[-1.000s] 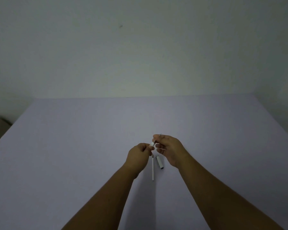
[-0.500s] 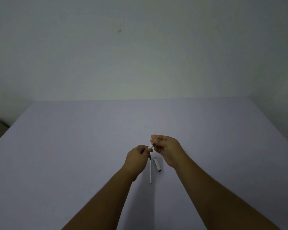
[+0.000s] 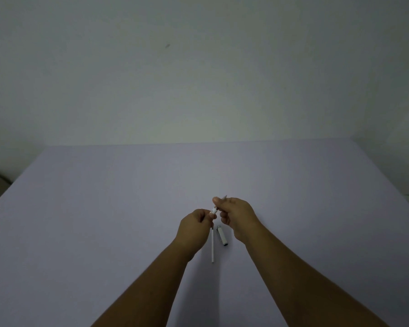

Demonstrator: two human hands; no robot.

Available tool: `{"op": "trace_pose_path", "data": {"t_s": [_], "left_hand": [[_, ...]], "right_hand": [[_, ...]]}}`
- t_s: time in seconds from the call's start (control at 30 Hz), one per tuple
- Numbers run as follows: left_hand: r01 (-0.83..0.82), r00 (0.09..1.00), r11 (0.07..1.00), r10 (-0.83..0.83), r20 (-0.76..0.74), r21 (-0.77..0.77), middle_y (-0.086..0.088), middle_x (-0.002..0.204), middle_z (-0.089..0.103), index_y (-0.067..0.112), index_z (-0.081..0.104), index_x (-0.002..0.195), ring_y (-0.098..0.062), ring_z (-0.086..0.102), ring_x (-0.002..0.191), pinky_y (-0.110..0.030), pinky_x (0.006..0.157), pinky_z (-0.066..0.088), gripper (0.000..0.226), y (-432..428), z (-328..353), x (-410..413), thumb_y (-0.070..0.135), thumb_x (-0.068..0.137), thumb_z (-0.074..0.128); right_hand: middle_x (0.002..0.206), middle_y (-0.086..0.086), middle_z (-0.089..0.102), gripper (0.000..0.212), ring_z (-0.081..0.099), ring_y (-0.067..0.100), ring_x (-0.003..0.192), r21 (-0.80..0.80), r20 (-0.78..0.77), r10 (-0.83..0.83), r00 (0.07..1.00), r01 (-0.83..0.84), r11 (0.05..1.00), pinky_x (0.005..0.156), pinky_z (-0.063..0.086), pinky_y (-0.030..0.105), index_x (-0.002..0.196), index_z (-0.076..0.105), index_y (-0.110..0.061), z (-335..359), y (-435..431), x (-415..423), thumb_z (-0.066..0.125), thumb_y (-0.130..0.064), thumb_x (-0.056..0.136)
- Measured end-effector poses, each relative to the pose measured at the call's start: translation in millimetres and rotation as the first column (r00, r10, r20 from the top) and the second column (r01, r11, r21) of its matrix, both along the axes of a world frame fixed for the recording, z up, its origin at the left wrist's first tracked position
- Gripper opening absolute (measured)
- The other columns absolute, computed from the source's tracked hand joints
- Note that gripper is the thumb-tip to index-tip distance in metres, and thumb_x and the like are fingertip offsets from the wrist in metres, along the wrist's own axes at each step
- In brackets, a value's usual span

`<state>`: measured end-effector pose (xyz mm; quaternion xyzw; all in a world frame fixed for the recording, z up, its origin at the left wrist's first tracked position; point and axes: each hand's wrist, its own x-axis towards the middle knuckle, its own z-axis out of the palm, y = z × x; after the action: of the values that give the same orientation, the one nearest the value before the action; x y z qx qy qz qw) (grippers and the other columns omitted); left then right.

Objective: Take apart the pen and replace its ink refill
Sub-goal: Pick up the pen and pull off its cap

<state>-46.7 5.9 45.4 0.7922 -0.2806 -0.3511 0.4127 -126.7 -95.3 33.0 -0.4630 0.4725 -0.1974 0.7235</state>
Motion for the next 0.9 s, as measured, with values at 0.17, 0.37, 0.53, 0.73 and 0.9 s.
{"op": "trace_pose_path", "data": {"t_s": [0.17,0.37,0.53,0.73,0.9], "left_hand": [[0.003,0.999,1.0,-0.003,0.037,0.016,0.011,0.076,0.058,0.015,0.064,0.103,-0.002,0.051,0.071,-0.015,0.059,0.037,0.024,-0.7,-1.4,0.6,0.027,0.097,0.044],[0.011,0.999,1.0,-0.011,0.036,0.016,0.011,0.076,0.058,0.016,0.064,0.101,-0.002,0.051,0.071,-0.017,0.058,0.037,0.023,-2.1,-1.2,-0.8,0.027,0.097,0.044],[0.01,1.0,1.0,-0.01,0.027,0.009,0.011,0.076,0.058,0.017,0.063,0.1,-0.002,0.052,0.072,-0.016,0.059,0.038,0.021,-1.3,0.0,-0.3,0.027,0.097,0.045],[-0.013,0.999,1.0,0.012,-0.039,-0.021,0.008,0.074,0.059,0.019,0.063,0.093,-0.005,0.051,0.068,-0.019,0.058,0.038,0.02,2.1,2.6,0.0,0.028,0.096,0.046],[-0.056,0.976,0.997,0.042,-0.214,-0.057,0.001,0.074,0.059,0.023,0.062,0.102,-0.01,0.048,0.063,-0.022,0.057,0.039,0.018,3.0,7.0,2.1,0.034,0.094,0.05]], "right_hand": [[0.083,0.007,0.066,0.019,0.057,0.017,0.074,0.071,0.081,-0.018,0.997,0.012,0.997,0.07,0.049,0.027,0.1,0.068,-0.003,1.2,-3.4,-0.3,0.063,-0.013,0.084],[0.083,0.009,0.063,0.015,0.055,0.017,0.072,0.041,0.072,-0.012,0.997,0.009,0.999,0.072,0.049,0.027,0.099,0.068,-0.002,2.8,-2.5,-2.0,0.063,-0.007,0.085],[0.09,0.007,0.063,0.006,0.053,0.017,0.077,0.052,0.023,0.029,0.999,-0.03,0.998,0.072,0.049,0.028,0.086,0.066,-0.012,7.6,1.1,-2.3,0.066,-0.017,0.083],[0.087,0.006,0.066,0.014,0.055,0.016,0.078,-0.031,0.113,-0.062,0.992,0.066,0.997,0.076,0.045,0.03,0.093,0.068,-0.014,10.3,-4.4,-3.3,0.063,-0.004,0.084],[0.101,0.003,0.071,0.027,0.06,0.015,0.093,-0.092,0.111,0.008,0.994,0.003,0.996,0.075,0.046,0.026,0.107,0.064,-0.021,10.3,-8.2,-5.7,0.065,-0.009,0.083]]}}
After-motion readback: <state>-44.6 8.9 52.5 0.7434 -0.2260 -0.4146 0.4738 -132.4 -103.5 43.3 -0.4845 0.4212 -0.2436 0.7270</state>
